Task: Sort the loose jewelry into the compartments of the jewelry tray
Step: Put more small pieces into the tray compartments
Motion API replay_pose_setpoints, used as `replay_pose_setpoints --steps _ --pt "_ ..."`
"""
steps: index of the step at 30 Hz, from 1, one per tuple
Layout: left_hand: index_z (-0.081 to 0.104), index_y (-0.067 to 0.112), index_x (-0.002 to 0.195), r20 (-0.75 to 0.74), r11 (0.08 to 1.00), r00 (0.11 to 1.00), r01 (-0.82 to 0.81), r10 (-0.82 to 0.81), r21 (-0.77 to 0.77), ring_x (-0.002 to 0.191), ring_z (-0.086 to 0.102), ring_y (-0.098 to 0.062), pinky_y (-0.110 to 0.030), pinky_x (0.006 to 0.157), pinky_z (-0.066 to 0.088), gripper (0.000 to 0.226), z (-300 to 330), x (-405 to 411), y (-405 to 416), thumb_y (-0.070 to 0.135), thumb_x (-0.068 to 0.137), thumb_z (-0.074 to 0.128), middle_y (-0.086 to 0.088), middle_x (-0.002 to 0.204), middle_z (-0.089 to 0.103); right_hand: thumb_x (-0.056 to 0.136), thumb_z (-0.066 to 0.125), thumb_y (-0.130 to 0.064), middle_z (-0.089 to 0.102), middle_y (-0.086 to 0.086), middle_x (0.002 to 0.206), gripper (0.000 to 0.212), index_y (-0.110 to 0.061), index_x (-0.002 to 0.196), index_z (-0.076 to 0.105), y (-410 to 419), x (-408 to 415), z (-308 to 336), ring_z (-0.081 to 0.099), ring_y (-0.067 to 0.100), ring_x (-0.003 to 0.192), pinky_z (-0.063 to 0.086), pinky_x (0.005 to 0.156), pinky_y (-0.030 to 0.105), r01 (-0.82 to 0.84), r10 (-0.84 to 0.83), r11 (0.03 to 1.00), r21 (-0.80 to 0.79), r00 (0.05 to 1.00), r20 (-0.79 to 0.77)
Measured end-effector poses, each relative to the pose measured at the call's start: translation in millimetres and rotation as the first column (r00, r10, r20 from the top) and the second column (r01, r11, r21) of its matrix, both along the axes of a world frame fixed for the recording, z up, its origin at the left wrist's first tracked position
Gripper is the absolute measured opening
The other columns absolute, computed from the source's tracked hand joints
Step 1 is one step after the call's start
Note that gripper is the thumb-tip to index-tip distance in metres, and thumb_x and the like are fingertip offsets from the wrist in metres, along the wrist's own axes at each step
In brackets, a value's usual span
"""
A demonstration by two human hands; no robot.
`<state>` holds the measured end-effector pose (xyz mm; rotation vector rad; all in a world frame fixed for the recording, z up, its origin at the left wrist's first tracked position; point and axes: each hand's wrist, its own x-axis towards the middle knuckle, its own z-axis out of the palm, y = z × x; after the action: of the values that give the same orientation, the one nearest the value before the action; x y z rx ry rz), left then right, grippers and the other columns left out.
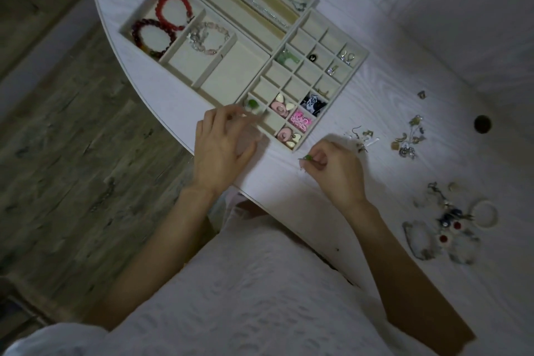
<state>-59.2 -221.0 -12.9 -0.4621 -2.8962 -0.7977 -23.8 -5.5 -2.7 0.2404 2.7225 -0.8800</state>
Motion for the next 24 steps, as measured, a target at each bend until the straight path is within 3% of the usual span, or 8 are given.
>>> replay_pose_setpoints --steps 2,4,7,11,14,17,21,24 --pt "0.061 0.010 0.122 0.047 0.978 0.990 0.124 -0.133 0.169 0.115 0.046 -0.020 -0.035 0.096 0.038 0.048 5 7 10 0.047 0.093 0.050 -0.012 0.126 0.058 0.077 0.076 -0.029 0.065 -0.006 0.077 0.019 -0.015 0.083 0.064 0 -2 13 0.058 0.008 0.068 0.053 0.065 0.030 0.043 -0.044 0.994 -0.098 0.999 -0.013" --pt "0.050 0.014 0.133 0.231 0.909 0.936 0.162 -0.265 0.384 0.123 0.046 -0.013 -0.032 0.102 0.039 0.057 14 17 18 0.048 0.088 0.058 -0.003 0.135 0.053 0.075 0.078 -0.027 0.066 -0.008 0.077 0.019 -0.015 0.083 0.065 -9 -9 33 0.059 0.004 0.070 0.047 0.064 0.015 0.058 -0.065 0.967 -0.249 0.998 -0.019" --pt "0.039 0.024 0.136 0.450 0.796 0.831 -0.016 -0.326 0.605 0.121 0.052 -0.003 -0.024 0.100 0.042 0.060 19 20 22 0.034 0.085 0.069 0.013 0.129 0.055 0.074 0.079 -0.022 0.064 -0.010 0.077 0.021 -0.017 0.081 0.060 -27 -30 54 0.058 -0.003 0.074 0.041 0.065 0.006 0.026 -0.039 0.928 -0.372 0.999 -0.027" --pt "0.056 0.026 0.113 0.387 0.775 0.921 -0.212 -0.046 0.596 0.091 0.063 -0.003 -0.032 0.081 0.053 0.025 17 6 10 0.028 0.090 0.064 0.014 0.101 0.067 0.073 0.080 -0.016 0.063 -0.005 0.078 0.025 -0.022 0.080 0.056 -49 -60 53 0.056 -0.001 0.070 0.042 0.064 0.009 -0.039 0.031 0.887 -0.459 0.999 -0.026" --pt "0.067 0.021 0.104 0.327 0.843 0.941 -0.242 0.084 0.481 0.085 0.060 -0.004 -0.024 0.075 0.049 0.018 10 -8 -1 0.030 0.089 0.064 0.013 0.098 0.067 0.077 0.076 -0.013 0.065 -0.007 0.078 0.014 -0.015 0.083 0.064 -59 -79 41 0.059 0.006 0.075 0.044 0.068 0.013 -0.096 0.082 0.891 -0.443 0.995 -0.050" --pt "0.070 0.019 0.098 0.249 0.909 0.962 -0.200 0.112 0.365 0.081 0.061 -0.009 -0.021 0.069 0.045 0.017 2 -24 -5 0.031 0.090 0.062 0.008 0.094 0.069 0.080 0.071 -0.010 0.062 -0.011 0.080 0.011 -0.014 0.088 0.064 -64 -94 30 0.058 0.005 0.077 0.043 0.070 0.010 -0.133 0.124 0.916 -0.378 0.991 -0.049" --pt "0.072 0.020 0.097 0.295 0.878 0.942 -0.273 0.161 0.392 0.075 0.061 -0.008 -0.025 0.070 0.048 0.015 -2 -38 -3 0.031 0.089 0.064 0.009 0.090 0.071 0.084 0.062 0.002 0.061 -0.007 0.093 0.031 -0.010 0.112 0.064 -62 -102 22 0.055 -0.002 0.079 0.043 0.073 0.009 -0.201 0.205 0.932 -0.301 0.979 -0.019" --pt "0.073 0.020 0.097 0.239 0.895 0.961 -0.225 0.139 0.385 0.080 0.063 -0.012 -0.030 0.074 0.049 0.013 -5 -39 -4 0.027 0.088 0.065 0.006 0.091 0.071 0.081 0.069 -0.004 0.060 -0.009 0.097 0.028 -0.014 0.108 0.067 -61 -104 15 0.049 -0.011 0.071 0.038 0.068 0.004 -0.274 0.267 0.929 -0.249 0.962 -0.063"
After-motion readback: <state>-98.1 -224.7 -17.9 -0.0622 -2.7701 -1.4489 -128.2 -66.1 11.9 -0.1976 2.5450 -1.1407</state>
